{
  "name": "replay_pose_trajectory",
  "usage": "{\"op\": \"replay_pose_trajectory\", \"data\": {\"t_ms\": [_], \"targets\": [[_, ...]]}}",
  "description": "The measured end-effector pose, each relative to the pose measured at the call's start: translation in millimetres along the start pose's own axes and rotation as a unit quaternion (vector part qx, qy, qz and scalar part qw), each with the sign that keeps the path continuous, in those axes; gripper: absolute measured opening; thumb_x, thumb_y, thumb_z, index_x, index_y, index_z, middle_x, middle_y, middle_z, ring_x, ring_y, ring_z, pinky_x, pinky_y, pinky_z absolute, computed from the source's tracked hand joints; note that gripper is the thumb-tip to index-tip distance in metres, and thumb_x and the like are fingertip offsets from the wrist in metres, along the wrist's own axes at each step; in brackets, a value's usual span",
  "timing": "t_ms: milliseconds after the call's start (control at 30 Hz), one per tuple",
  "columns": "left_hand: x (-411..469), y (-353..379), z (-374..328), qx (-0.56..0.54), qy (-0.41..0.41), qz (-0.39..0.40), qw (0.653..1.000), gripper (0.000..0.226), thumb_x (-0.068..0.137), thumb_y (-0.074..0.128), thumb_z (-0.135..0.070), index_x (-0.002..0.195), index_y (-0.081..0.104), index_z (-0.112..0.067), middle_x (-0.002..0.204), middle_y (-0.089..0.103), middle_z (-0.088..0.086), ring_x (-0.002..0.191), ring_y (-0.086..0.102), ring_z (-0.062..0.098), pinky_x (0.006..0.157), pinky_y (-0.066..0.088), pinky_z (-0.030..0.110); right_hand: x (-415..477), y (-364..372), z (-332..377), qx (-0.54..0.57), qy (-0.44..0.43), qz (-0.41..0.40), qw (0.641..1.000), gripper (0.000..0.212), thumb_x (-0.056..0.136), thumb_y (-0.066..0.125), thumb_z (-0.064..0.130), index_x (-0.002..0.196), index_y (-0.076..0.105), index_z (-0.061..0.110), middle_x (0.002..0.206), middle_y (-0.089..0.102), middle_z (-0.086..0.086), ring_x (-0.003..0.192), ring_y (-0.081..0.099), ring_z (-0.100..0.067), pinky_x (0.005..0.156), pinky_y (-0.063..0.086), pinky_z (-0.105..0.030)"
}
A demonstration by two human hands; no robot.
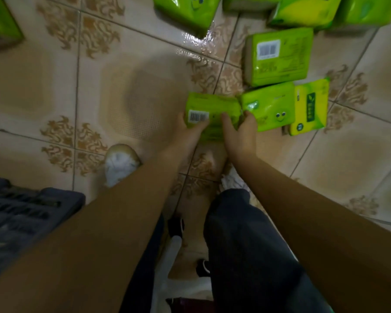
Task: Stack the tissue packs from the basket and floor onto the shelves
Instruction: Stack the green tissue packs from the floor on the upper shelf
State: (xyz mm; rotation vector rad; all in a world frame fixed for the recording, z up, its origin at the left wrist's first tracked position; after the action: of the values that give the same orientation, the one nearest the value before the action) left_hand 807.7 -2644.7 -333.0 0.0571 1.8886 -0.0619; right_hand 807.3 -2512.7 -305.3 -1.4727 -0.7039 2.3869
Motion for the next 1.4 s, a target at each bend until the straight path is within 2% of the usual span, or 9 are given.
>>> {"op": "replay_pose_trajectory", "data": {"t_ms": [233,333,600,767,933,1067,1167,1300,1400], "targets": [[-121.2,-35.8,-49.3,-0.034,0.011,-0.028,0.999,0.037,0.089,0.058,-0.037,0.112,0.036,-0.017,0.102,0.052,-0.003,0.075,0.059,0.0,0.065,0.048,0.017,-99.6,-53.7,48.9,0.059,0.017,0.037,0.997,0.045,0.094,0.046,0.042,0.129,0.05,0.013,0.129,0.054,-0.008,0.118,0.051,-0.023,0.1,0.04,-0.036],[-199.8,-53.3,-89.1,-0.066,0.009,-0.038,0.997,0.058,0.089,0.049,-0.053,0.13,0.036,-0.015,0.117,0.049,-0.003,0.105,0.051,0.014,0.083,0.04,0.028,-162.5,-97.2,108.9,0.08,-0.015,0.038,0.996,0.041,0.093,0.051,0.034,0.124,0.05,0.007,0.115,0.057,-0.011,0.104,0.053,-0.021,0.093,0.042,-0.04],[-472.7,-120.0,-231.4,-0.215,0.137,-0.106,0.961,0.034,0.095,0.038,-0.048,0.116,0.052,-0.025,0.107,0.059,-0.002,0.091,0.056,0.014,0.071,0.04,0.027,-375.0,-206.9,321.4,0.018,-0.254,0.116,0.96,0.035,0.09,0.056,0.02,0.121,0.047,0.007,0.111,0.055,-0.008,0.105,0.054,-0.023,0.094,0.042,-0.036],[-625.7,-188.4,-288.5,-0.268,0.305,-0.201,0.891,0.035,0.098,0.038,-0.033,0.132,0.042,-0.028,0.139,0.047,0.006,0.124,0.047,0.023,0.106,0.038,0.044,-527.4,-234.5,424.2,-0.108,-0.481,0.181,0.851,0.061,0.087,0.049,0.022,0.144,0.028,0.016,0.113,0.051,-0.011,0.101,0.051,-0.024,0.094,0.042,-0.038],[-757.5,-259.7,-307.0,-0.338,0.416,-0.23,0.812,0.037,0.099,0.033,-0.02,0.134,0.043,-0.018,0.122,0.052,0.011,0.102,0.053,0.021,0.077,0.046,0.031,-665.5,-230.2,499.7,-0.15,-0.625,0.189,0.742,0.046,0.087,0.054,0.014,0.132,0.045,0.015,0.119,0.052,-0.016,0.107,0.052,-0.028,0.089,0.038,-0.029],[-849.5,-337.5,-302.5,-0.33,0.497,-0.295,0.747,0.036,0.096,0.036,-0.014,0.128,0.042,-0.028,0.143,0.042,0.015,0.13,0.042,0.029,0.112,0.03,0.049,-786.0,-213.7,536.6,-0.095,-0.721,0.186,0.661,0.043,0.086,0.057,0.014,0.128,0.047,0.013,0.12,0.052,-0.015,0.109,0.05,-0.026,0.085,0.034,-0.023],[-934.8,-392.9,-284.1,-0.316,0.545,-0.357,0.689,0.045,0.098,0.035,-0.012,0.142,0.032,-0.018,0.15,0.031,0.005,0.136,0.032,0.017,0.116,0.022,0.037,-873.3,-187.8,547.6,-0.045,-0.769,0.197,0.607,0.043,0.087,0.056,0.02,0.129,0.047,0.012,0.121,0.051,-0.013,0.108,0.05,-0.024,0.088,0.039,-0.028],[-1021.7,-468.0,-235.4,-0.312,0.559,-0.449,0.623,0.048,0.097,0.041,-0.012,0.143,0.03,-0.009,0.145,0.036,0.006,0.132,0.035,0.014,0.109,0.028,0.024,-981.8,-129.2,550.5,-0.007,-0.8,0.24,0.55,0.041,0.088,0.057,0.016,0.128,0.049,0.01,0.121,0.051,-0.013,0.108,0.05,-0.024,0.091,0.04,-0.031],[-1062.4,-526.4,-186.4,-0.333,0.543,-0.497,0.589,0.041,0.096,0.044,-0.016,0.135,0.036,-0.005,0.119,0.045,0.005,0.108,0.042,0.014,0.078,0.038,0.016,-1052.1,-77.8,540.7,0.01,-0.803,0.283,0.523,0.044,0.084,0.055,0.021,0.126,0.049,0.011,0.117,0.052,-0.012,0.105,0.05,-0.022,0.09,0.04,-0.031]]}}
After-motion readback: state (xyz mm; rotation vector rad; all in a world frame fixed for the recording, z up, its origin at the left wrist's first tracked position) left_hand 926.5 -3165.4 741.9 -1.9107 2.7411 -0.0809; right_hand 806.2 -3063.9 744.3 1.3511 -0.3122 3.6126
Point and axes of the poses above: each hand's wrist, its own x-axis towards the middle knuckle, its own y-axis out of the palm, z = x × y, the point moved 6 cm from there along x, towards the middle knuckle
